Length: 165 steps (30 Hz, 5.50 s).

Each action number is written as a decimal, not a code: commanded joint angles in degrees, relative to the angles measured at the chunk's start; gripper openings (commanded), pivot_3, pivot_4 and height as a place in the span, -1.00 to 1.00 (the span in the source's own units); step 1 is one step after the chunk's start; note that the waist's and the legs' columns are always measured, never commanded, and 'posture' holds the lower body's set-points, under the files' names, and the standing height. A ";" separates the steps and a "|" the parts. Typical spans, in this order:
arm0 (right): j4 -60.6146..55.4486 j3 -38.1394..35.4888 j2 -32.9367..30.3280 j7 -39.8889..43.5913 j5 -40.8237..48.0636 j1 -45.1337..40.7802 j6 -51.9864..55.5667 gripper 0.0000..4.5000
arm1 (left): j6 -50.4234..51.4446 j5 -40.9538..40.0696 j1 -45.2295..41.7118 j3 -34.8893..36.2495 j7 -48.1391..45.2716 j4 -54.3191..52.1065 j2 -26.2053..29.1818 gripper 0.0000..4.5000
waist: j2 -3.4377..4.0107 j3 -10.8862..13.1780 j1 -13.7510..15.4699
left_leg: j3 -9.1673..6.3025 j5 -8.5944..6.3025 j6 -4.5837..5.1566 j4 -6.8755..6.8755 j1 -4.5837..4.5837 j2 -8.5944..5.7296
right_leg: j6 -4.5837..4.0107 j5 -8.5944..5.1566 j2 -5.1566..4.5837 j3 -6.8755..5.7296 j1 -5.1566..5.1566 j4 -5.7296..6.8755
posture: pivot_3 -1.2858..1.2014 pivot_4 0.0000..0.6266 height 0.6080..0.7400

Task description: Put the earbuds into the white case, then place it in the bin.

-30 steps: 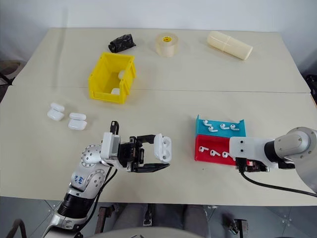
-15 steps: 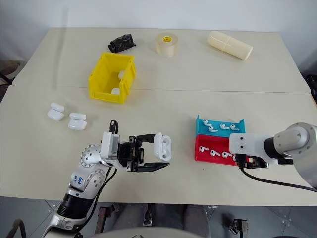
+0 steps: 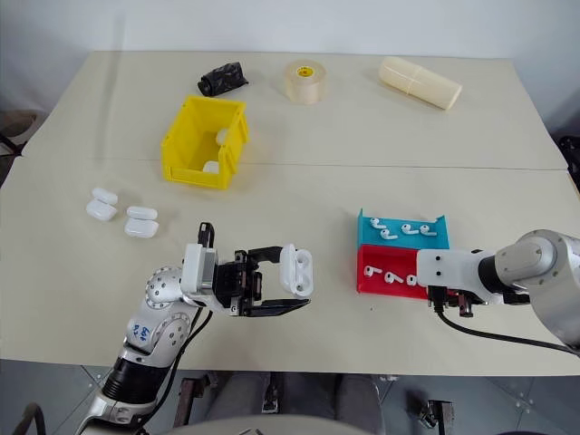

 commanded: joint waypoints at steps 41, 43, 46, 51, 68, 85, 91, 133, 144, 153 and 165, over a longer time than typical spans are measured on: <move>-16.72 -19.00 52.26 -18.48 47.40 3.06 -8.75 -0.68 | 4.56 -6.39 -9.80 3.22 -6.85 7.89 -1.05 0.22 | -0.04 0.00 -0.02 | -0.30 0.00 0.00 0.03 0.11 -0.26 | 0.02 0.01 0.04 -0.27 0.32 -0.07 | 0.03 -0.52 1.00; -15.83 -16.82 53.59 -18.24 45.55 3.70 -10.75 -0.68 | 5.06 -6.66 -10.06 3.39 -6.81 7.42 -1.19 0.22 | -0.04 0.00 -0.02 | -0.29 0.00 -0.01 0.03 0.11 -0.26 | 0.02 0.01 0.05 -0.25 0.30 -0.06 | 0.03 -0.52 1.00; -14.16 -14.07 54.66 -17.23 42.90 4.72 -13.82 -0.68 | 5.43 -7.09 -10.32 3.47 -7.15 6.92 -1.23 0.22 | -0.04 0.00 -0.01 | -0.29 0.00 0.00 0.03 0.11 -0.27 | 0.02 0.01 0.05 -0.25 0.30 -0.05 | 0.03 -0.52 1.00; -10.93 -12.03 55.31 -15.93 40.07 5.61 -18.14 -0.68 | 6.04 -7.24 -10.43 3.42 -6.49 5.76 -1.37 0.22 | -0.04 0.00 -0.02 | -0.28 0.00 0.00 0.03 0.12 -0.28 | 0.02 0.01 0.05 -0.25 0.30 -0.05 | 0.03 -0.52 1.00; -2.72 -7.08 55.30 -13.64 36.34 4.14 -24.67 -0.68 | 8.70 -7.76 -10.03 2.59 -7.11 3.74 -1.05 0.22 | -0.04 0.00 -0.08 | -0.27 0.00 0.00 0.03 0.11 -0.27 | 0.02 0.01 0.06 -0.23 0.27 -0.03 | 0.03 -0.52 1.00; -2.72 -3.62 52.29 -11.46 35.93 2.07 -21.80 -0.68 | 9.30 -7.42 -10.81 1.94 -9.02 4.28 -1.56 0.22 | -0.04 0.00 -0.03 | -0.25 0.00 0.00 0.03 0.10 -0.26 | 0.01 0.01 0.06 -0.23 0.25 -0.02 | 0.03 -0.52 1.00; -1.91 -3.85 50.37 -11.97 36.30 1.50 -18.98 -0.68 | 8.54 -6.94 -11.19 1.88 -9.69 4.69 -2.05 0.22 | -0.04 0.00 -0.05 | -0.25 0.00 0.00 0.03 0.10 -0.26 | 0.01 0.01 0.06 -0.22 0.25 -0.02 | 0.03 -0.52 1.00; 12.66 -36.34 28.30 3.94 32.48 18.61 -31.09 0.99 | 2.50 -1.74 -5.56 5.68 -6.68 7.47 1.88 0.22 | -0.06 0.01 0.20 | -0.27 -0.02 0.05 -0.03 0.19 -0.25 | 0.06 0.03 0.02 -0.30 0.51 -0.28 | 0.03 -0.52 1.00; 24.24 -32.36 19.07 4.85 25.56 9.46 -29.74 0.99 | -0.50 2.38 -6.21 4.50 -1.91 8.57 0.59 0.22 | 0.07 0.03 -0.18 | -0.22 -0.01 0.04 -0.04 0.25 -0.11 | 0.10 0.05 0.04 -0.31 0.55 -0.38 | 0.03 -0.52 1.00; 22.27 -11.69 10.66 -2.97 13.99 -14.32 -3.91 0.99 | -0.48 3.02 -6.45 2.78 -0.43 8.38 -0.40 0.22 | 0.12 0.03 0.22 | -0.42 0.00 0.02 0.01 0.09 -0.01 | 0.11 0.06 0.00 -0.45 0.53 -0.47 | 0.03 -0.52 1.00; 39.93 10.38 14.59 0.65 -6.30 -35.69 -4.87 0.99 | 1.86 2.88 -9.63 0.21 0.37 8.05 -1.68 0.22 | 0.13 0.03 -0.10 | -0.39 -0.02 0.05 -0.06 -0.11 -0.24 | 0.20 0.10 -0.01 -0.51 0.43 -0.63 | 0.03 -0.52 1.00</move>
